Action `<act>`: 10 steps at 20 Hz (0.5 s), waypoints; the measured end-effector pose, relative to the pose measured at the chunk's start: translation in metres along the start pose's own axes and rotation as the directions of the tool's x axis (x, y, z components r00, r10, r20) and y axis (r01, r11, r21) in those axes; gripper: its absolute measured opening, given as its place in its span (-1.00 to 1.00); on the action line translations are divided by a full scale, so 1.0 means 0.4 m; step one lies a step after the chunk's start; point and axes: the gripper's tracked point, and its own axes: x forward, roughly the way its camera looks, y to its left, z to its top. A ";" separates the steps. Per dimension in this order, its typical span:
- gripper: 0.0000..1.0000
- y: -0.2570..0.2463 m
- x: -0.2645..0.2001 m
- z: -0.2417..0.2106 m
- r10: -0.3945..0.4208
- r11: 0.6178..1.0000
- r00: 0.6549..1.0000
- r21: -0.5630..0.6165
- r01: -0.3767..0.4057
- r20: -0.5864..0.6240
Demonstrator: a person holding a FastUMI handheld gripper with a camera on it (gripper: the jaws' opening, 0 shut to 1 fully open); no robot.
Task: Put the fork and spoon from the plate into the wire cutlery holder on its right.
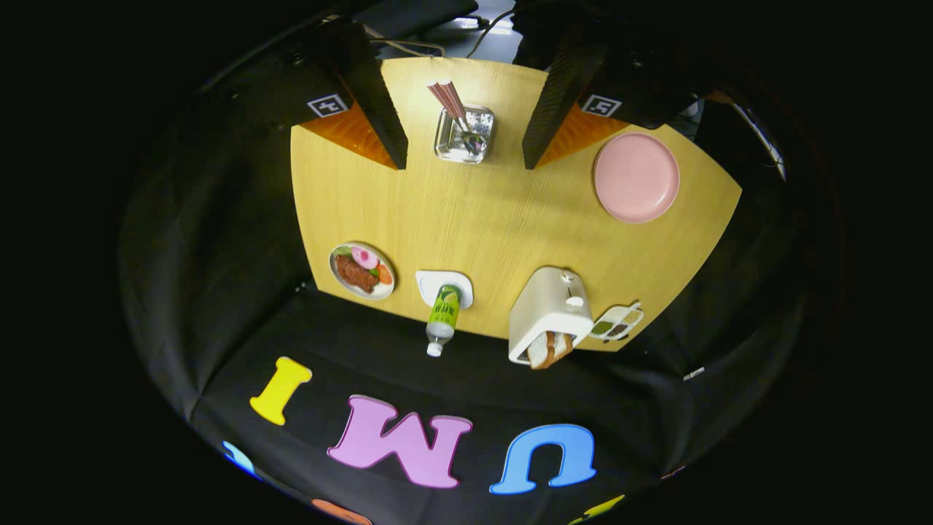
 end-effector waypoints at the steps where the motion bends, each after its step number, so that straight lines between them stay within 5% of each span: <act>1: 0.98 0.017 -0.018 0.002 -0.004 1.000 0.999 0.011 0.003 0.041; 10: 0.98 0.118 -0.092 -0.004 -0.048 0.988 0.947 0.155 -0.002 0.318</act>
